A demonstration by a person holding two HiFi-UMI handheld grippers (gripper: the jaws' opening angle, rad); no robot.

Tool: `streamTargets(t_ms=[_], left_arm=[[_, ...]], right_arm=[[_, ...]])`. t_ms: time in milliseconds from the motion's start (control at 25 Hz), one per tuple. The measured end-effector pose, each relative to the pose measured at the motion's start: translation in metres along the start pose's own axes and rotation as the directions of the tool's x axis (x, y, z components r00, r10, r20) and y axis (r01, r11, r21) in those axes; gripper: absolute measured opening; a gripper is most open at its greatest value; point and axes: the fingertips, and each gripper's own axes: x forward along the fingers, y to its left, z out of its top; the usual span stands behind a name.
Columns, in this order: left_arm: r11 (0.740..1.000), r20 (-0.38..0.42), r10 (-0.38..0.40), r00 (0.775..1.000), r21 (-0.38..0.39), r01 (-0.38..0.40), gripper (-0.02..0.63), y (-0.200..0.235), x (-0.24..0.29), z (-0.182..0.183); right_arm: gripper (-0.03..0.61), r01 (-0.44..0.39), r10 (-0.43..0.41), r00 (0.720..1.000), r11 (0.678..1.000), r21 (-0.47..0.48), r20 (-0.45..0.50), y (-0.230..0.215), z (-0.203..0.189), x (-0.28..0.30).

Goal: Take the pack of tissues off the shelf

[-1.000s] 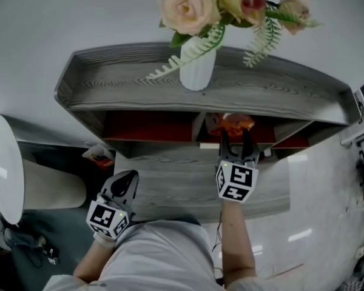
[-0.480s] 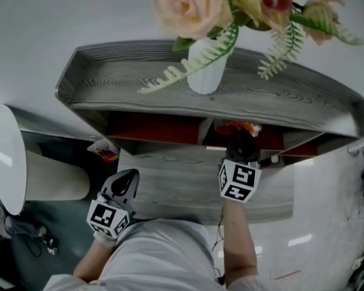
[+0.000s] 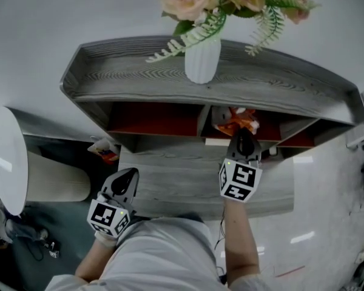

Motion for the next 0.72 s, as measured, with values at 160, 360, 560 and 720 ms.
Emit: streamTargets(t_ms=[160,360,560,720], left_arm=[[1.0,0.019,-0.023,1.0,0.006,0.023,0.017,-0.006,-0.008,0.001],[0.997,0.019,-0.077,0.997,0.013,0.077,0.017,-0.02,-0.008,0.002],[0.987,0.023,-0.161,0.987,0.009,0.161,0.017,-0.04,-0.003,-0.001],[0.972,0.013,-0.235,0.972,0.018,0.235,0.017,-0.061,0.004,-0.001]], right_arm=[[0.026,0.014,-0.014,1.0,1.0,-0.01,0.009,0.002,0.004,-0.023],[0.026,0.04,-0.04,0.999,0.999,-0.014,0.009,0.005,0.005,-0.059],[0.026,0.067,-0.067,0.998,0.997,-0.029,0.0,0.009,0.003,-0.099],[0.026,0.1,-0.1,0.995,0.995,-0.013,-0.016,0.01,0.0,-0.127]])
